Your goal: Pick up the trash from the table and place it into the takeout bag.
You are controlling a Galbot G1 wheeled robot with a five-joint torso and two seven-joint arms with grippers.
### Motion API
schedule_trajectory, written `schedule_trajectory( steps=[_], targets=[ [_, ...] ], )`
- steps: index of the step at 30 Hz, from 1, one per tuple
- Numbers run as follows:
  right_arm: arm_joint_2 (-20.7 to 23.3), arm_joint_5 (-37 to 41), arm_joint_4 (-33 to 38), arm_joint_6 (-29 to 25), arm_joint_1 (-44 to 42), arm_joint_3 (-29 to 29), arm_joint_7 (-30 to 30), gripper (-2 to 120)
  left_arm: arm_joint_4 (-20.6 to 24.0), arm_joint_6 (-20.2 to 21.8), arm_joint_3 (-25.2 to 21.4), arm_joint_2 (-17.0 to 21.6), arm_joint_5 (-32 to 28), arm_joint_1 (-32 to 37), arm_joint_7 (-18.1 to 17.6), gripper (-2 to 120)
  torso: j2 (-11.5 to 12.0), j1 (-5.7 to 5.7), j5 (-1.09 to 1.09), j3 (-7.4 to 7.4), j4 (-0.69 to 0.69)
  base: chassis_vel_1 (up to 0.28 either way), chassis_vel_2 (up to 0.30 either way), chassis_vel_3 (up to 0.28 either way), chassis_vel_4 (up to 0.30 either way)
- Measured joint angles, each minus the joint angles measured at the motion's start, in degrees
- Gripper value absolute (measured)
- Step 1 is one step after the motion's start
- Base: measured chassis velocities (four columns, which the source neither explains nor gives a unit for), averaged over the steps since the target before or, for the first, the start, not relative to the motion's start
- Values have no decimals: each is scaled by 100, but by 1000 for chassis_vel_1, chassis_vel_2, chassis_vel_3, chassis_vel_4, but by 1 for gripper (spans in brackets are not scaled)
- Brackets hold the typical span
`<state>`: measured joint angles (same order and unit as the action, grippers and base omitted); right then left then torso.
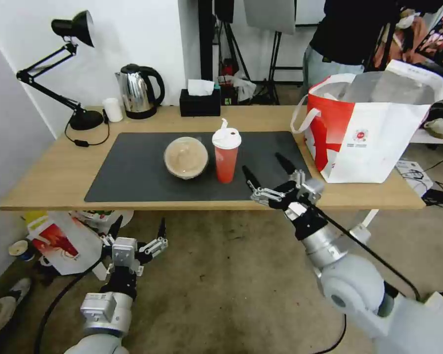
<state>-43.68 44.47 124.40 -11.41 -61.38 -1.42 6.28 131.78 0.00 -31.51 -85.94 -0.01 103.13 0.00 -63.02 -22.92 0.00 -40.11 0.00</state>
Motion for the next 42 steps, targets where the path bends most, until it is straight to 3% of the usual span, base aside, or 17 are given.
schedule_trajectory(
  steps=[10,17,42],
  targets=[
    [139,247,-120,280,489,422,55,100,0,0,0,0,0,0,0,100,0,0,1,0,0,0,0,0,0],
    [-14,255,-526,297,865,854,77,100,0,0,0,0,0,0,0,100,0,0,1,1,0,0,0,0,0],
    [-353,278,-1018,315,1225,1174,195,100,0,0,0,0,0,0,0,100,0,0,0,1,0,0,0,0,0]
  ],
)
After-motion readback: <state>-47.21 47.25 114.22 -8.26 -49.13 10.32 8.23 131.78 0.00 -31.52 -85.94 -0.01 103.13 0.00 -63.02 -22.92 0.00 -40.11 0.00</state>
